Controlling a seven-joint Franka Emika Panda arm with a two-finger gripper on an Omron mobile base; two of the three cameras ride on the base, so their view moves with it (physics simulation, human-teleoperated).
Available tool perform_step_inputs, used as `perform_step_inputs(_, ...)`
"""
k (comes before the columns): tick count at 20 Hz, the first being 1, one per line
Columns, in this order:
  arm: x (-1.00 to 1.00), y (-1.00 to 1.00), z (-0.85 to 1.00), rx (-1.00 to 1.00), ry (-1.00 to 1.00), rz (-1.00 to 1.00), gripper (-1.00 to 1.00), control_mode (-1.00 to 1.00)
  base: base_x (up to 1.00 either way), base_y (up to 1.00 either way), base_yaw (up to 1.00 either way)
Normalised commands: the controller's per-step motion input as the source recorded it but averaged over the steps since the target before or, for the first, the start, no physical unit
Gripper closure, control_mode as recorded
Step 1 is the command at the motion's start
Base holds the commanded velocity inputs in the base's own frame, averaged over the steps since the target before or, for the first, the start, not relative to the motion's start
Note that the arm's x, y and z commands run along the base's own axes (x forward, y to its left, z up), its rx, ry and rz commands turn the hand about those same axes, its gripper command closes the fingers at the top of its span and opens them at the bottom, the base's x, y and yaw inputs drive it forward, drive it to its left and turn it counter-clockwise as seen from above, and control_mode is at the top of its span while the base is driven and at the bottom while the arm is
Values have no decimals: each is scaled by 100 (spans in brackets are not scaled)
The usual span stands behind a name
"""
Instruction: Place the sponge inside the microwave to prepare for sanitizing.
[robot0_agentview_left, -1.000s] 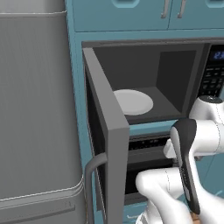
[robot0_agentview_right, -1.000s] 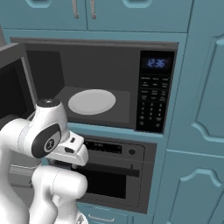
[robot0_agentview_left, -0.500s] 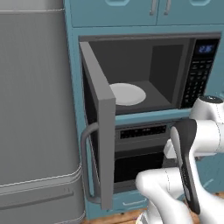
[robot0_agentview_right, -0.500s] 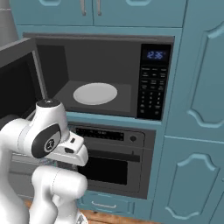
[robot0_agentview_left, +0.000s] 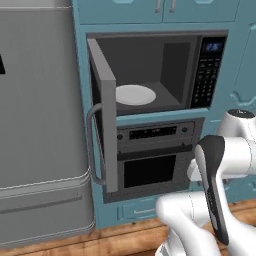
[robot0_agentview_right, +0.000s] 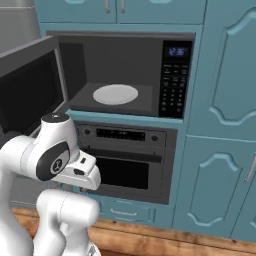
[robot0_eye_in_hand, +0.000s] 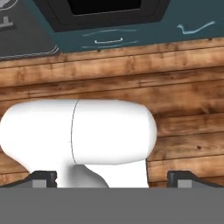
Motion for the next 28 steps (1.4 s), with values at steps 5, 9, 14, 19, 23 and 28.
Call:
perform_step_inputs(5, 0, 0, 0, 0, 0, 0, -100, 100, -48, -21, 0)
perform_step_inputs(9, 0, 0, 0, 0, 0, 0, -100, 100, 0, -83, 0)
perform_step_inputs(14, 0, 0, 0, 0, 0, 0, -100, 100, 8, -100, 1)
perform_step_inputs(19, 0, 0, 0, 0, 0, 0, -100, 100, 19, -100, 0)
perform_step_inputs(23, 0, 0, 0, 0, 0, 0, -100, 100, 41, -100, 0)
perform_step_inputs(28, 0, 0, 0, 0, 0, 0, -100, 100, 1, -84, -20)
